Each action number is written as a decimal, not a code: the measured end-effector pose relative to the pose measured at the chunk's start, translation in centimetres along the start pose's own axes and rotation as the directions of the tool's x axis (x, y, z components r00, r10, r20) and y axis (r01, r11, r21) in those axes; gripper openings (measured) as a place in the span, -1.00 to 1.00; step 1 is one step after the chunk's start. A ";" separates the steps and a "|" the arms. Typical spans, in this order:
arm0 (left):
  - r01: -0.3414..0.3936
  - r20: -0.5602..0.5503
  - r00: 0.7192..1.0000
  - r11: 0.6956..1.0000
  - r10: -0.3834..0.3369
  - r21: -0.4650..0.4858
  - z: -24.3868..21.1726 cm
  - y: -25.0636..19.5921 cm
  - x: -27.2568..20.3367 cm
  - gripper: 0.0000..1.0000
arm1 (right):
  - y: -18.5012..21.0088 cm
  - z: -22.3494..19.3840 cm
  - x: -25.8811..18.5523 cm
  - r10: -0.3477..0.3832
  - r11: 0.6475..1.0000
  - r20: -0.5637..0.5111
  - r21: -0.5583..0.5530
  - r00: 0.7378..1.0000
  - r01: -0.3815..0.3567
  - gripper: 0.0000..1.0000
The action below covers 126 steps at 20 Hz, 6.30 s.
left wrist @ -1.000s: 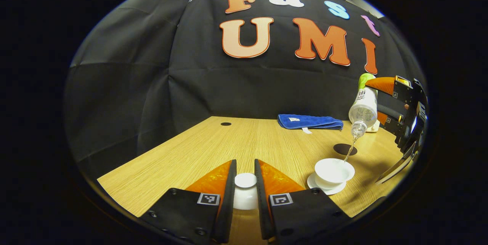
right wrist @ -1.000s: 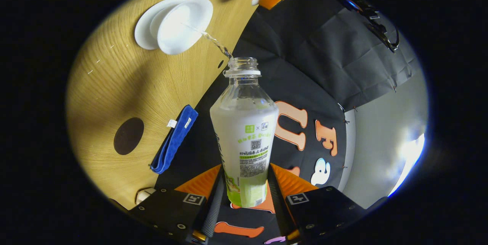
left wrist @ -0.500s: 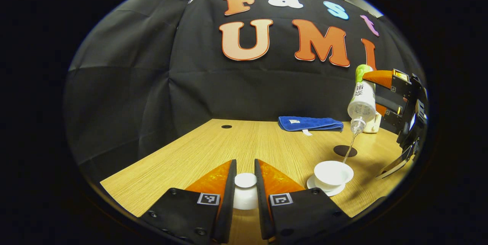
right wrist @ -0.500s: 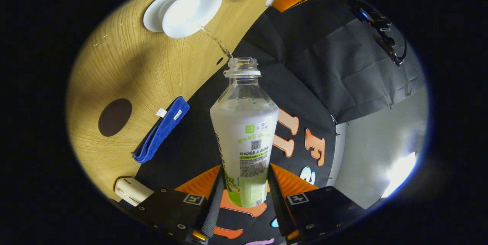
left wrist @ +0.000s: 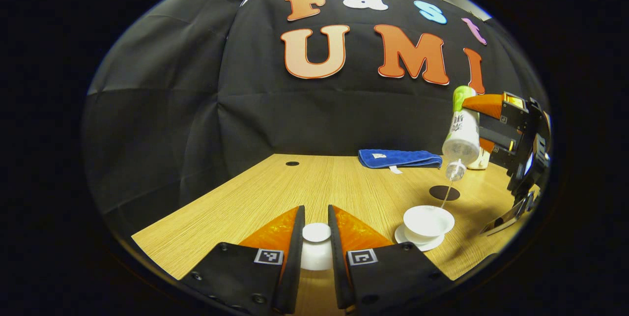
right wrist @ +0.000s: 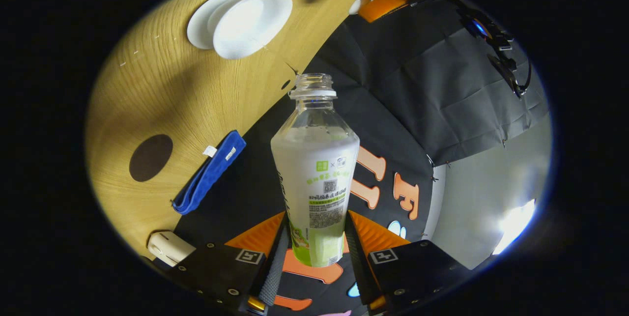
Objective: Open the teacup lid with one hand, grasp the water bottle and pour water into the teacup with the other hand; after pouring, place the water bottle on the coaster and then close the teacup lid.
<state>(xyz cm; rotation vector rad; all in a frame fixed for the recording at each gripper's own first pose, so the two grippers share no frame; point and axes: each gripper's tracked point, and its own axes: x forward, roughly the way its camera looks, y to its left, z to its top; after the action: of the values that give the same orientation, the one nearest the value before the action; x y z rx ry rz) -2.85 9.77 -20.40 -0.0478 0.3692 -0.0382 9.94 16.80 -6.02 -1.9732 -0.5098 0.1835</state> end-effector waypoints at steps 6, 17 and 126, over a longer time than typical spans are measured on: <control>0.016 0.002 1.000 1.000 -0.016 0.002 0.1 -1.2 -0.3 -0.34 | 4.3 2.5 -1.1 0.137 0.971 0.005 0.195 0.991 -0.136 0.28; 0.049 0.011 0.999 0.999 -0.049 -0.018 0.5 -3.2 -0.6 -0.36 | 7.9 3.4 -2.9 0.349 0.373 0.036 0.911 0.936 -0.174 0.29; 0.066 0.331 0.941 0.998 -0.064 0.004 17.5 -13.4 -6.9 0.94 | 5.0 -4.1 -9.3 0.315 -0.425 -0.321 0.793 0.893 0.435 0.91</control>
<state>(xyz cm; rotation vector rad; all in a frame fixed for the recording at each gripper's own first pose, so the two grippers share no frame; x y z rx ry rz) -3.33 -2.62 -0.85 -0.0724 0.0305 -0.0932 4.34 7.56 -9.57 0.0663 0.0516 0.0016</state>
